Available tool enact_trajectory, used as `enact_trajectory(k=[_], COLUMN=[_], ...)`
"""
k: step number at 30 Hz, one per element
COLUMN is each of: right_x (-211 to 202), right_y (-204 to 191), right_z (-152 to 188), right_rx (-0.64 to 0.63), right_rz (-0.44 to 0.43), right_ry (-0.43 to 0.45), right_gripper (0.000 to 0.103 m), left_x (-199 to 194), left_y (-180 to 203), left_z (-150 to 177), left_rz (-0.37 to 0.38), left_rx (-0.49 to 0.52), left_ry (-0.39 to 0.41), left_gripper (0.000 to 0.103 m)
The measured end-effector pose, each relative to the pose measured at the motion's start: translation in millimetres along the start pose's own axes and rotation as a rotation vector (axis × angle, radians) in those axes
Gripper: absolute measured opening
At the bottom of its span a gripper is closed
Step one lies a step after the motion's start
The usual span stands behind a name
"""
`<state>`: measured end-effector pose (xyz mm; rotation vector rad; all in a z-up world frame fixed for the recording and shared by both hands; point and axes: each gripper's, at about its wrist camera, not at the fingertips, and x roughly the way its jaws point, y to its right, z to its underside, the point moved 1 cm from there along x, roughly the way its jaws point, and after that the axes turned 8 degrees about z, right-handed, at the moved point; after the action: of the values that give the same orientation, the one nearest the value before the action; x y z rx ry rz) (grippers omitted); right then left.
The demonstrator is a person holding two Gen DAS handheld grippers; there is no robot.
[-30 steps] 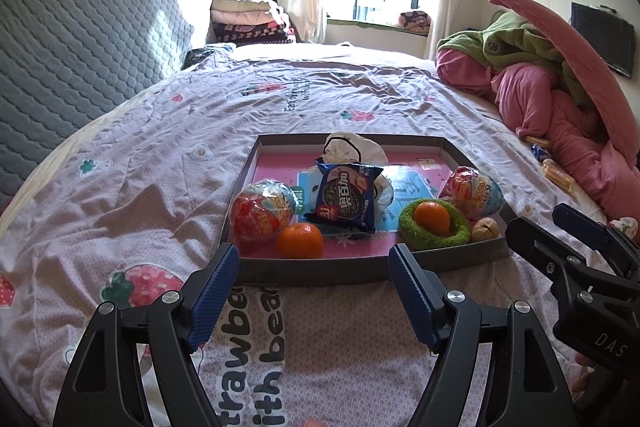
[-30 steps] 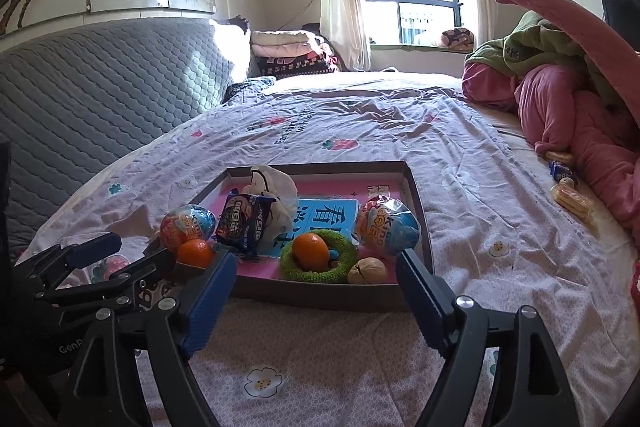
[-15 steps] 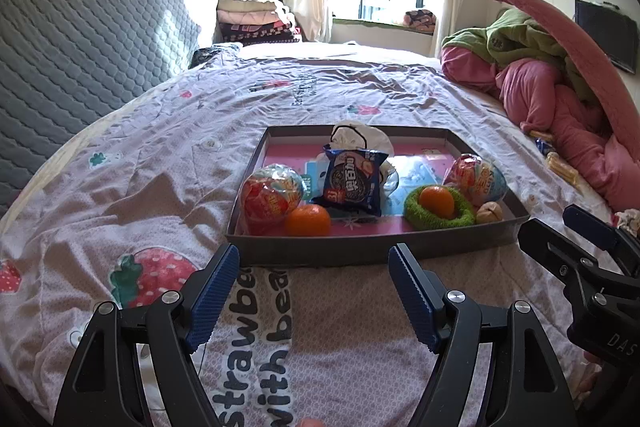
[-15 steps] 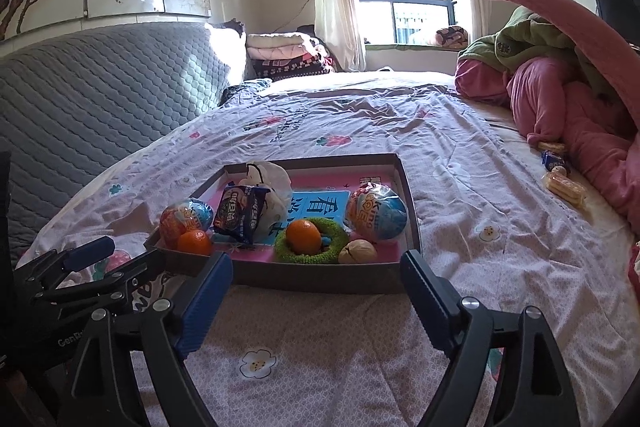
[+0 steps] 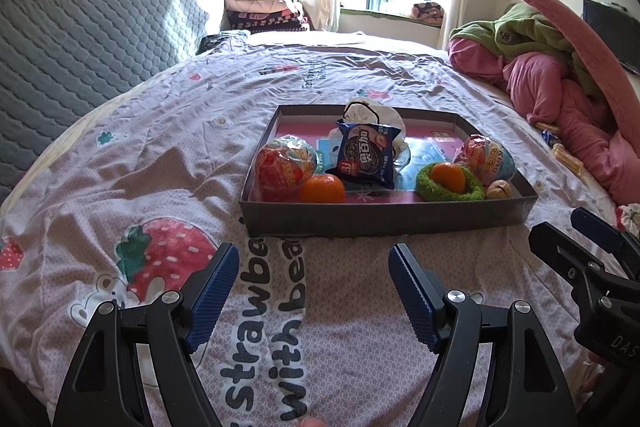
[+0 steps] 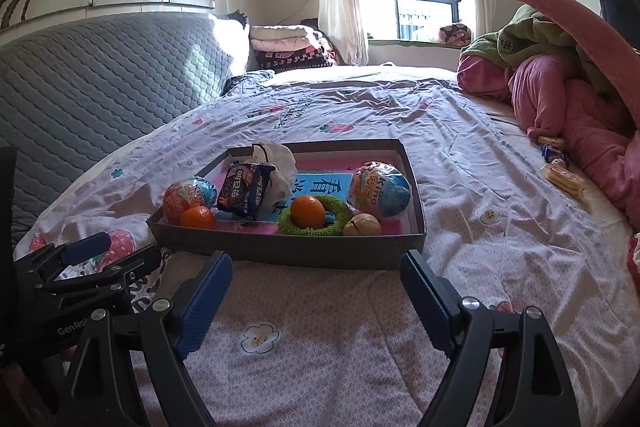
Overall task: Organize objects
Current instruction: 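Withdraw both open grippers back from the tray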
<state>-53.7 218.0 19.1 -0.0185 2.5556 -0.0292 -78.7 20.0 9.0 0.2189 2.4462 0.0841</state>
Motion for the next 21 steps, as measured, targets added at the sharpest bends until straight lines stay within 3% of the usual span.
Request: enact_trajectory(k=[21], right_x=[-1], right_y=[-6], right_z=[27], right_rx=[-0.014], right_rz=[0.011], right_ry=[-0.052], right_gripper=[0.085], left_x=[3], left_y=[9], left_z=[25], left_rz=[0.008], left_rx=[0.021], left_ry=[-0.053], left_gripper=[0.078])
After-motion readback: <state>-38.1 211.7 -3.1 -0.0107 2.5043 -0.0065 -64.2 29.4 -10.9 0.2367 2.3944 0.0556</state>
